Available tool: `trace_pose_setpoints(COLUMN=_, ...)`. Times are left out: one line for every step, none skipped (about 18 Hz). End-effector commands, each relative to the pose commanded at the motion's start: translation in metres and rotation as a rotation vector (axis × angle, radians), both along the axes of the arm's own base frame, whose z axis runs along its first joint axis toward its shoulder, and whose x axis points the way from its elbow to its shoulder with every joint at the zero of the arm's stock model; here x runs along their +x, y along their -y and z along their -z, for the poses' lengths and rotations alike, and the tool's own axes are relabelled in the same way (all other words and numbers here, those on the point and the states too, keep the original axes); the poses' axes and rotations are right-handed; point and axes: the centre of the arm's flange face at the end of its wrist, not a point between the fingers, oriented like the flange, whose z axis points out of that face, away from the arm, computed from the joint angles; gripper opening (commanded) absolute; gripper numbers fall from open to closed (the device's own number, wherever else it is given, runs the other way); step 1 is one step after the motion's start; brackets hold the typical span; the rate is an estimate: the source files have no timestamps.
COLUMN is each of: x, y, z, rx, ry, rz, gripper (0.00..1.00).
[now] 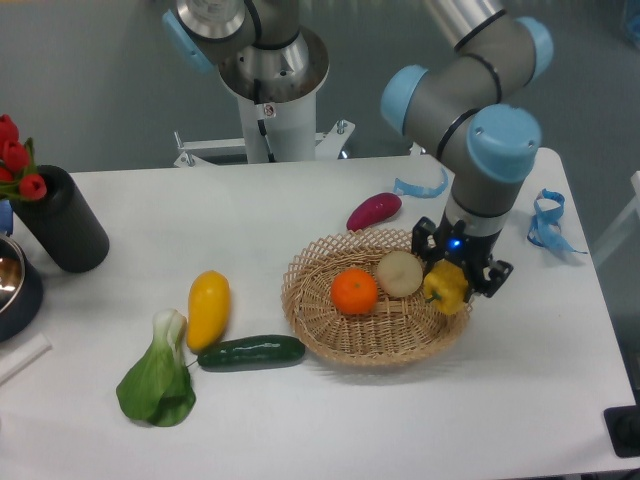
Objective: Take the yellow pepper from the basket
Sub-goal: 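Lift the yellow bell pepper up out of the basket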
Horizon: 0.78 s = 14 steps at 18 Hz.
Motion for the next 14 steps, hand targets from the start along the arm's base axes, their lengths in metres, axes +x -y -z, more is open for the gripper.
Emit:
trace_pose_setpoints(x=-0.005, y=0.004, z=-0.004, rx=0.003, ry=-0.005, rz=-0.014, gripper=0.3)
trace_pose_setpoints(x=-0.01, y=0.01, z=-0.01, rx=0.01, ry=-0.014, rz=-0.026, gripper=0.29)
trace_pose_setpoints(x=-0.011, y=0.014, z=-0.016, rx=0.013, ry=-0.021, rz=-0.033, gripper=0.29)
trace_pose_setpoints(x=-0.012, y=0.014, z=-0.02, rx=0.012, ry=-0.027, rz=-0.035, gripper=0.29)
trace_pose_setpoints(x=-0.013, y=0.014, z=-0.021, rx=0.012, ry=-0.029, rz=-0.037, gripper=0.3)
trace_pose_setpoints(x=-0.016, y=0.014, z=-0.024, rx=0.013, ry=-0.036, rz=-0.042, gripper=0.3)
trace_pose_setpoints(x=-0.018, y=0.014, z=-0.026, rx=0.006, ry=-0.046, rz=-0.043, gripper=0.3)
trace_pose_setpoints(x=-0.02, y=0.014, z=-0.03, rx=-0.011, ry=-0.064, rz=-0.044, gripper=0.3)
trace_pose_setpoints(x=-0.022, y=0.015, z=-0.033, rx=-0.033, ry=-0.075, rz=-0.045, gripper=0.3)
trace_pose_setpoints(x=-0.022, y=0.016, z=-0.033, rx=-0.043, ry=-0.074, rz=-0.045, gripper=0.3)
trace_pose_setpoints(x=-0.023, y=0.018, z=-0.035, rx=-0.047, ry=-0.075, rz=-0.04, gripper=0.3)
trace_pose_setpoints(x=-0.025, y=0.017, z=-0.039, rx=-0.045, ry=-0.082, rz=-0.038, gripper=0.3)
trace_pose_setpoints(x=-0.027, y=0.017, z=-0.043, rx=-0.044, ry=-0.083, rz=-0.04, gripper=0.3)
trace_pose_setpoints(x=-0.027, y=0.017, z=-0.044, rx=-0.044, ry=-0.083, rz=-0.04, gripper=0.3)
